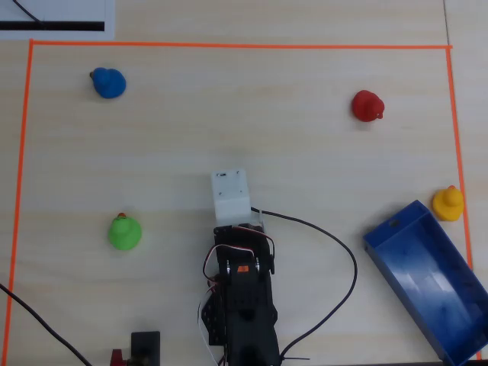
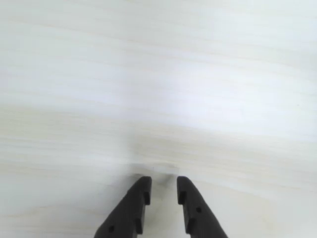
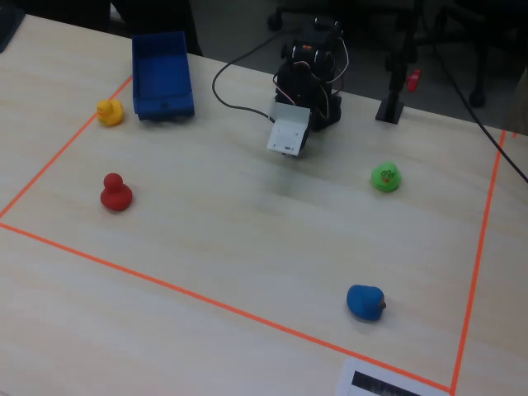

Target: Grasp red duck and put it into box.

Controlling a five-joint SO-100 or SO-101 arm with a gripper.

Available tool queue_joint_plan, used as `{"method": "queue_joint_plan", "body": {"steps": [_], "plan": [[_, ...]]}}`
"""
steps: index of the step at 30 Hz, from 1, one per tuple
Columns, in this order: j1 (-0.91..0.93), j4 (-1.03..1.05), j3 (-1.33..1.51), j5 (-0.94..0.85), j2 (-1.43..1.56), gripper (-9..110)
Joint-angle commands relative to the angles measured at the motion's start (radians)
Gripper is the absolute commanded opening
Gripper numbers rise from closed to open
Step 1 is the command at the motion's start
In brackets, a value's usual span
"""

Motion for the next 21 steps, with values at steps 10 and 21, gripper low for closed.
{"method": "queue_joint_plan", "body": {"steps": [10, 21], "plan": [[-0.017, -0.04, 0.008, 0.009, -0.002, 0], [0.081, -0.373, -0.566, 0.158, -0.549, 0]]}}
